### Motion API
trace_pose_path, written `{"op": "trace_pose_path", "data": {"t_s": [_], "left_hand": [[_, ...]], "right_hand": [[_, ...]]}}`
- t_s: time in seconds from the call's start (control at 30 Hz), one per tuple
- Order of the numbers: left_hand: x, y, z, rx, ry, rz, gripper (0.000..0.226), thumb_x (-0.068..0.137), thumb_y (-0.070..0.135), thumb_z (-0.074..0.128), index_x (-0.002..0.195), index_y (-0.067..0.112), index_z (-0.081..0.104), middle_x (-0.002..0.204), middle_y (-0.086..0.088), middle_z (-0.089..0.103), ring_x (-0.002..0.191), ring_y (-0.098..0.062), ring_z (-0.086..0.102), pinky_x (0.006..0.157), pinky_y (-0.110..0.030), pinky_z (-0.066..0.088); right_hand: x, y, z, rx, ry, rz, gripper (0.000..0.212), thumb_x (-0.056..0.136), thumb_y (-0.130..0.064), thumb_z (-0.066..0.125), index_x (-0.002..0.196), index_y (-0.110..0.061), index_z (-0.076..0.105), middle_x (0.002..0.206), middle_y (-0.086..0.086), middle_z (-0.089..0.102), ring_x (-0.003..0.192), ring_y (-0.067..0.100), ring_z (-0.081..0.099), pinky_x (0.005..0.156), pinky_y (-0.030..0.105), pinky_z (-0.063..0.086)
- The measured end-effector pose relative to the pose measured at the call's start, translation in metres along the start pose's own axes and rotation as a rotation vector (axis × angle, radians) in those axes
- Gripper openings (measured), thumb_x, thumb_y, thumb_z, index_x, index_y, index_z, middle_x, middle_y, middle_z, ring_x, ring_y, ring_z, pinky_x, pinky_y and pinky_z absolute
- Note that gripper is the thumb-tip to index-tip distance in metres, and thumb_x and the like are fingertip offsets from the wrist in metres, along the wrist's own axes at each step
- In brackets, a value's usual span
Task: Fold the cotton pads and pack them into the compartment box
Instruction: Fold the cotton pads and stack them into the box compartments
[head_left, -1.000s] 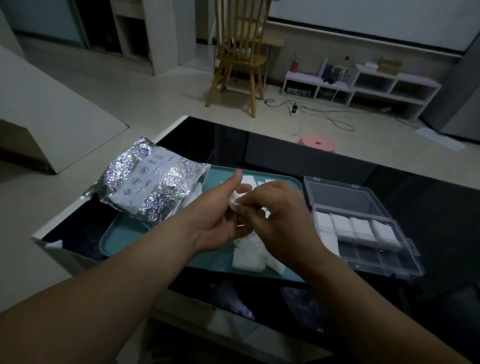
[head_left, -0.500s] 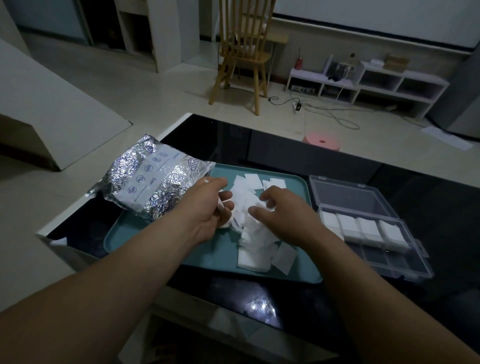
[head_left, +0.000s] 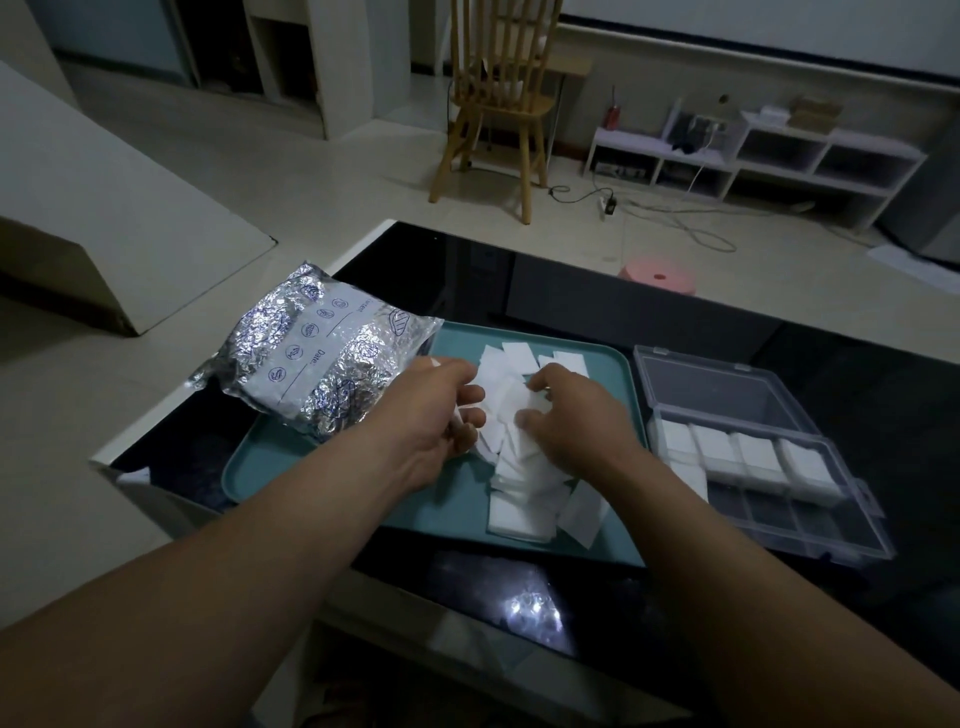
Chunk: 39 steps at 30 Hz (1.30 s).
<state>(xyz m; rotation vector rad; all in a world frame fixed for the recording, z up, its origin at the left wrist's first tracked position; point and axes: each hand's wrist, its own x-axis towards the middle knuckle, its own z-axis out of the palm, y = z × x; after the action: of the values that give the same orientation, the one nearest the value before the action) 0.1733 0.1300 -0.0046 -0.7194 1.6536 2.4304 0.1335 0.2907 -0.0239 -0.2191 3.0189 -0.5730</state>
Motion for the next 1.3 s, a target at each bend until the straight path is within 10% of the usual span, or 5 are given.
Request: {"op": "trace_pose_path", "data": {"t_s": [0.37,0.7,1.0,1.2,1.3], "left_hand": [[-0.004,-0.003,0.003,0.075,-0.019,0.044,0.010,0.102,0.011,0.054,0.105,0.019,0.059,0.089,-0.009,0.057,0.055,-0.014,0.050,0.042,-0.021,0.040],[-0.014,-0.004,0.014,-0.021,-0.207,0.080,0.028,0.100,0.027,0.066,0.116,0.008,0.054,0.119,-0.025,0.065,0.096,-0.032,0.072,0.073,-0.034,0.063],[-0.017,0.006,0.005,-0.087,-0.326,-0.031,0.028,0.104,0.031,0.059,0.125,0.012,0.060,0.090,-0.007,0.067,0.074,-0.017,0.071,0.057,-0.029,0.059],[-0.017,0.002,0.005,-0.052,-0.459,-0.152,0.040,0.100,0.054,0.057,0.112,0.021,0.075,0.098,-0.006,0.064,0.089,-0.016,0.064,0.079,-0.037,0.061],[-0.016,0.005,0.003,-0.071,-0.363,-0.145,0.033,0.100,0.051,0.057,0.109,0.022,0.071,0.083,-0.004,0.065,0.067,-0.012,0.065,0.060,-0.032,0.061]], "right_hand": [[0.002,0.016,-0.018,0.230,-0.023,0.030,0.017,0.096,-0.032,0.070,0.107,-0.021,0.075,0.106,-0.006,0.072,0.092,0.016,0.066,0.079,0.036,0.056],[-0.023,-0.008,-0.026,0.421,0.332,-0.180,0.012,0.098,-0.033,0.067,0.089,-0.027,0.064,0.080,-0.010,0.066,0.072,0.006,0.063,0.064,0.034,0.056],[-0.048,-0.014,-0.035,0.352,0.146,-0.480,0.027,0.083,-0.056,0.071,0.099,-0.035,0.063,0.107,-0.020,0.062,0.109,0.007,0.054,0.097,0.038,0.047],[-0.045,-0.010,-0.038,0.497,-0.099,-0.474,0.027,0.087,-0.027,0.081,0.090,-0.029,0.054,0.110,-0.009,0.067,0.103,0.013,0.062,0.087,0.033,0.054],[-0.039,-0.008,-0.042,0.653,-0.131,-0.396,0.024,0.088,-0.031,0.081,0.099,-0.024,0.061,0.119,-0.011,0.070,0.115,0.008,0.064,0.097,0.033,0.053]]}}
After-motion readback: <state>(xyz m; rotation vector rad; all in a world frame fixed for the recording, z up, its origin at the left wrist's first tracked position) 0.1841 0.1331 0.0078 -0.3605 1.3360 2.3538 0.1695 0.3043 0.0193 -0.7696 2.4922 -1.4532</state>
